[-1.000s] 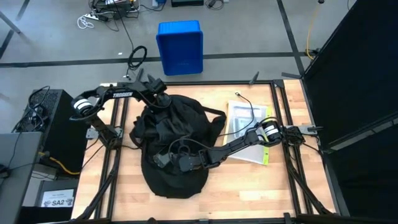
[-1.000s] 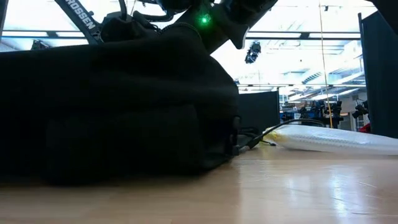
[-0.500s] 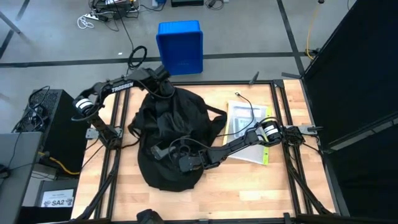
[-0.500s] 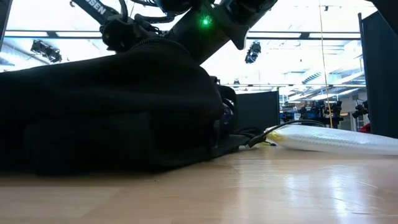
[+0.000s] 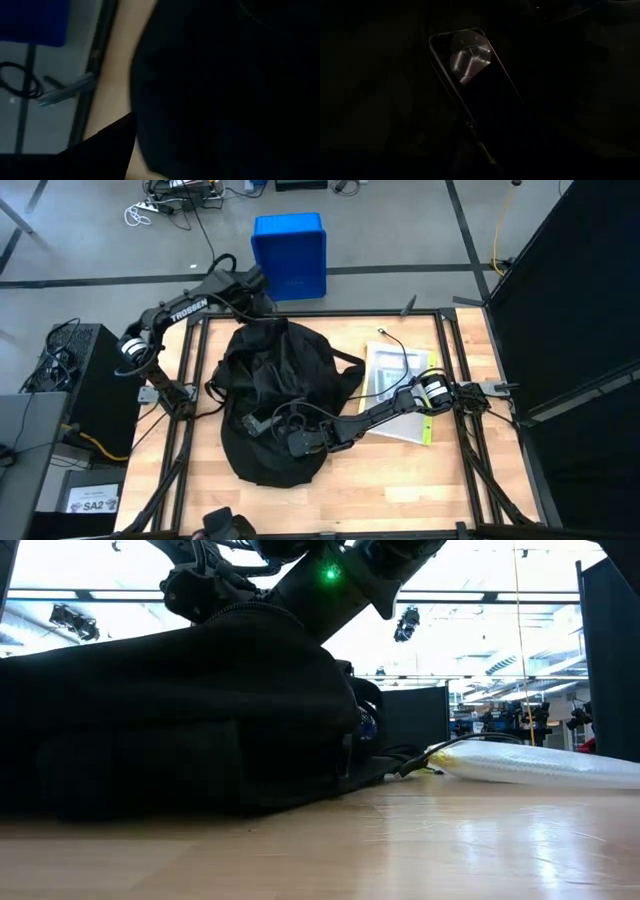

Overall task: Unpack backpack
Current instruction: Remove the black cellphone from the backpack

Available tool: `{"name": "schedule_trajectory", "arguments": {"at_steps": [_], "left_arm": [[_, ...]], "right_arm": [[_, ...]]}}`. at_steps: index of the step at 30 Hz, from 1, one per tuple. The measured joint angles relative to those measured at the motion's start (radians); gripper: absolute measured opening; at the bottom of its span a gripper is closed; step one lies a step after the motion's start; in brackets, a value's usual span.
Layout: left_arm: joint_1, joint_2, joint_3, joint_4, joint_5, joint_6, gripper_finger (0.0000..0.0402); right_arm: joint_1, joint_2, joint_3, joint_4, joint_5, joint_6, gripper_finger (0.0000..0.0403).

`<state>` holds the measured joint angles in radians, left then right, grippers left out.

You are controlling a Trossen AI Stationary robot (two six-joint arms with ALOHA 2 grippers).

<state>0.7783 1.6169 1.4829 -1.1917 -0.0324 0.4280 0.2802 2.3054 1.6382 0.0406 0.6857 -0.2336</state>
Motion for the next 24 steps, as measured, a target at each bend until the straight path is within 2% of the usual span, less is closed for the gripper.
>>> {"name": "schedule_trajectory", "arguments": {"at_steps": [8, 10, 13, 17, 24], "left_arm": [[0.018, -0.002, 0.257, -0.238, -0.001, -0.055, 0.0276], [0.011, -0.018, 0.304, -0.317, 0.028, -0.079, 0.0275], [-0.034, -0.085, 0.310, -0.374, 0.098, -0.092, 0.0270], [-0.150, -0.232, 0.235, -0.345, 0.151, -0.182, 0.0260], [-0.531, -0.513, -0.067, -0.088, 0.114, -0.458, 0.0253]], "right_arm": [[0.000, 0.000, 0.000, 0.000, 0.000, 0.005, 0.0229], [0.000, 0.000, 0.000, 0.000, 0.000, 0.005, 0.0233], [0.000, 0.000, 0.000, 0.000, 0.000, 0.005, 0.0237], [0.000, 0.000, 0.000, 0.000, 0.000, 0.005, 0.0236], [0.000, 0.000, 0.000, 0.010, 0.000, 0.005, 0.0224]]}}
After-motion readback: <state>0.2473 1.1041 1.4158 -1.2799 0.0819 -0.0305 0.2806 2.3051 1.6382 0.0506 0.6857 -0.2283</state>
